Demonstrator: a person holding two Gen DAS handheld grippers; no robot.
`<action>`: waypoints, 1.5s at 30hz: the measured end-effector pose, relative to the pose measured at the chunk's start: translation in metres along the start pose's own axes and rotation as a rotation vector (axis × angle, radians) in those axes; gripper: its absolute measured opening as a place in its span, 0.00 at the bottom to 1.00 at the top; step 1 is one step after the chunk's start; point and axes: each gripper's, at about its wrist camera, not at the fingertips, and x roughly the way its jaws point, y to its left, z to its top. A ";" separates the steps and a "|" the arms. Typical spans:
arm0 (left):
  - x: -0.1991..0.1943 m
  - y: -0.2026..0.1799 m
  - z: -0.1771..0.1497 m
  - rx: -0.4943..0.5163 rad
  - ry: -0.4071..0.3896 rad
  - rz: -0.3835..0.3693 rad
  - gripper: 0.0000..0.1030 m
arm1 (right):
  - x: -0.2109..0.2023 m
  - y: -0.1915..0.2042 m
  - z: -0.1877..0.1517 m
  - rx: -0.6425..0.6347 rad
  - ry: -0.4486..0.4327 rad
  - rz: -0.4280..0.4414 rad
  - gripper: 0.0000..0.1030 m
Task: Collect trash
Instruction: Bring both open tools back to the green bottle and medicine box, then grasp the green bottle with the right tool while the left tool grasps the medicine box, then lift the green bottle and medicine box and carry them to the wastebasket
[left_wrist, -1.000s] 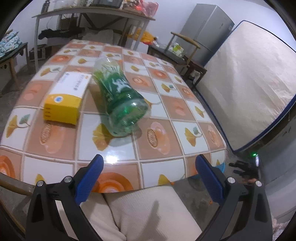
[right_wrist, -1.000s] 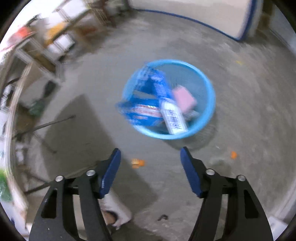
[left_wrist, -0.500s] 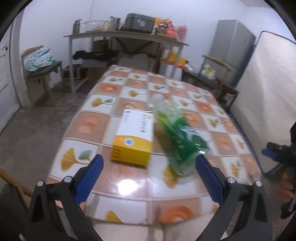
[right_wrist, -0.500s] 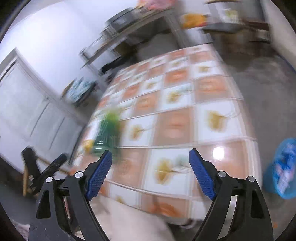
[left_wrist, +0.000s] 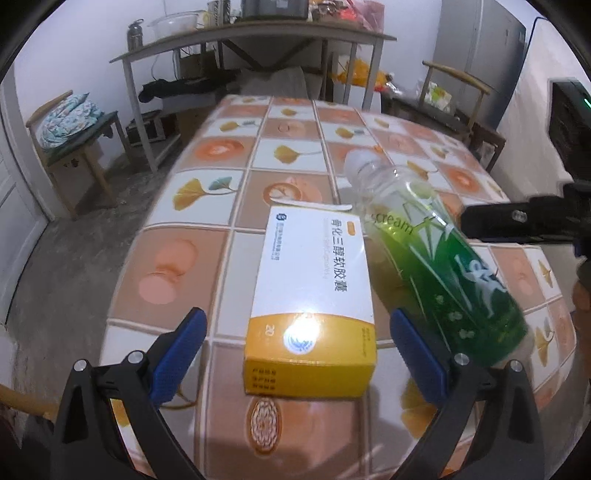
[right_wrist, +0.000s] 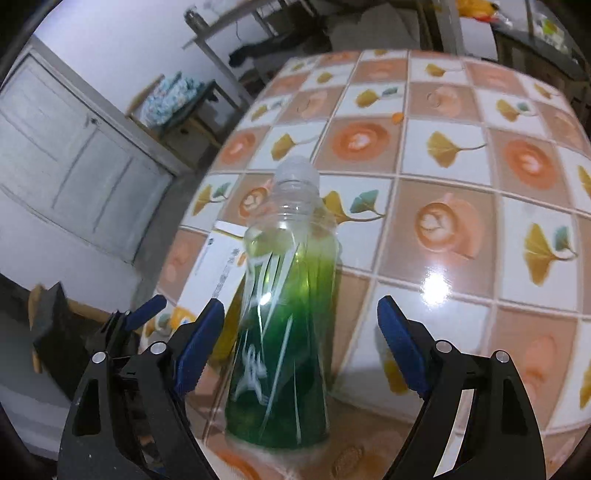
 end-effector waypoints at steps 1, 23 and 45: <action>0.003 -0.001 0.000 0.010 0.004 0.002 0.94 | 0.005 0.002 0.001 -0.002 0.016 0.004 0.79; -0.001 -0.003 -0.023 -0.069 0.071 -0.044 0.68 | -0.026 -0.043 -0.059 0.102 -0.005 -0.109 0.54; -0.006 -0.039 -0.040 0.015 0.089 0.051 0.72 | -0.057 -0.061 -0.113 0.145 -0.045 -0.186 0.59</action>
